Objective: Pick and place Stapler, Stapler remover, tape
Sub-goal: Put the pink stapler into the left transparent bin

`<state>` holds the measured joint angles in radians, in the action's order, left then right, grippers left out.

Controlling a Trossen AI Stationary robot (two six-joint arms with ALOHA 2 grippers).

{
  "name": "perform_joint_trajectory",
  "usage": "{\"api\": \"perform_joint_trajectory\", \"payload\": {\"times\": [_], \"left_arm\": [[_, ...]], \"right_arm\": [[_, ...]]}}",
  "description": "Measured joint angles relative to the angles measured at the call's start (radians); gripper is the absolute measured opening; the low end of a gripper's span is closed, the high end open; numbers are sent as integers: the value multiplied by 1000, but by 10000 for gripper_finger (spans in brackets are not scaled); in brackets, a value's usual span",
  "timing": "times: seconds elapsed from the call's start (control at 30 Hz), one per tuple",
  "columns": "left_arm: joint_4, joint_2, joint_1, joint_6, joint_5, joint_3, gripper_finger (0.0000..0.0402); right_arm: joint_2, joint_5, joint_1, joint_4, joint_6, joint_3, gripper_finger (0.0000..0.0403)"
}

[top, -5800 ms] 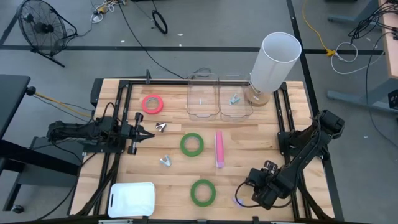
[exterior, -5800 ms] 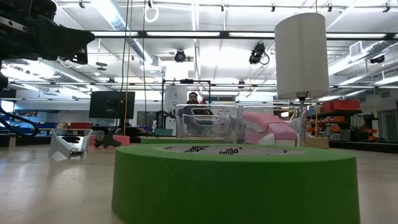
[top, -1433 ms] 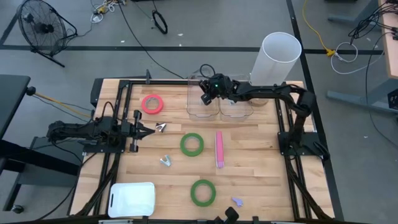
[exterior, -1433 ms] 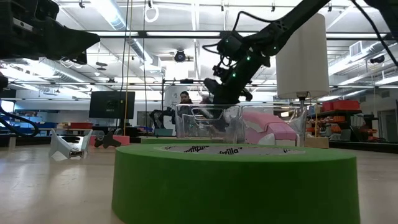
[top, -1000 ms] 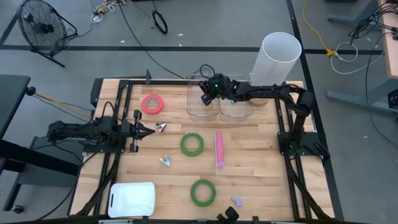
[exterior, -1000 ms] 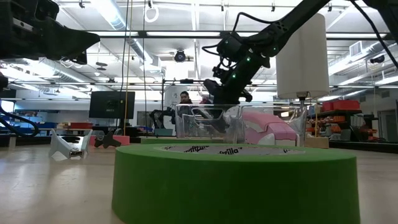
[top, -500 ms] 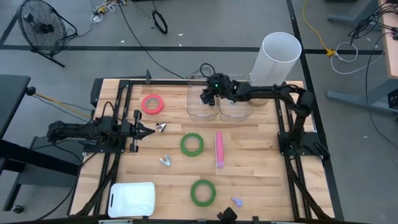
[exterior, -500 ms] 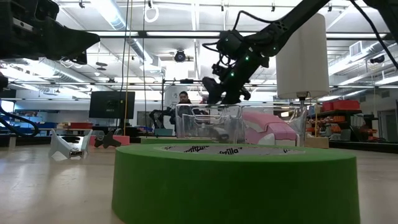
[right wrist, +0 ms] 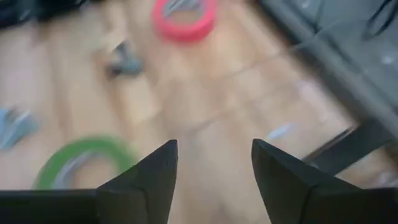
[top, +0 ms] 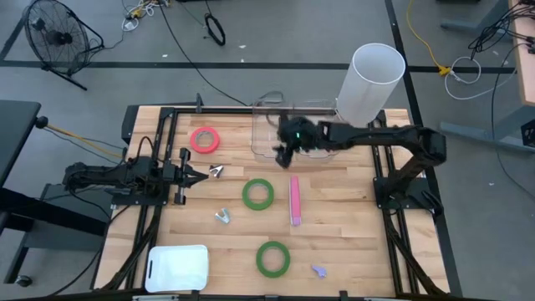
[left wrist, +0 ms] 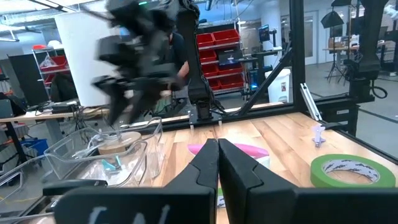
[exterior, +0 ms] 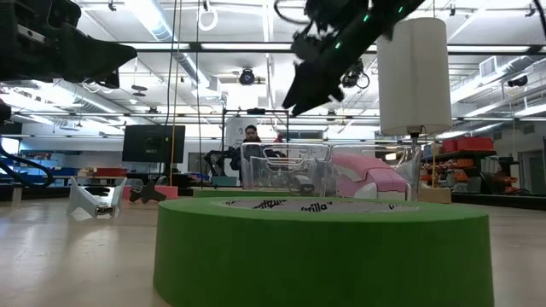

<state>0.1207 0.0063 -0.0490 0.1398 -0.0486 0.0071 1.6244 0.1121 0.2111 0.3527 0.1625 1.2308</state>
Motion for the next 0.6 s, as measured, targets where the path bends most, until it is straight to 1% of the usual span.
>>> {"api": "perform_joint_trajectory", "payload": {"times": [0.13,0.2,0.3,0.6], "left_arm": [[0,0,0,-18,0,0,16],[0,0,0,-30,0,0,16],[0,0,0,-49,1,0,16],[-10,0,0,-53,1,0,16]], "right_arm": [[-25,0,-121,132,128,0,201],[-25,0,-178,175,203,0,201],[-19,2,-252,217,270,0,201],[-13,3,-402,325,450,-2,201]]}}
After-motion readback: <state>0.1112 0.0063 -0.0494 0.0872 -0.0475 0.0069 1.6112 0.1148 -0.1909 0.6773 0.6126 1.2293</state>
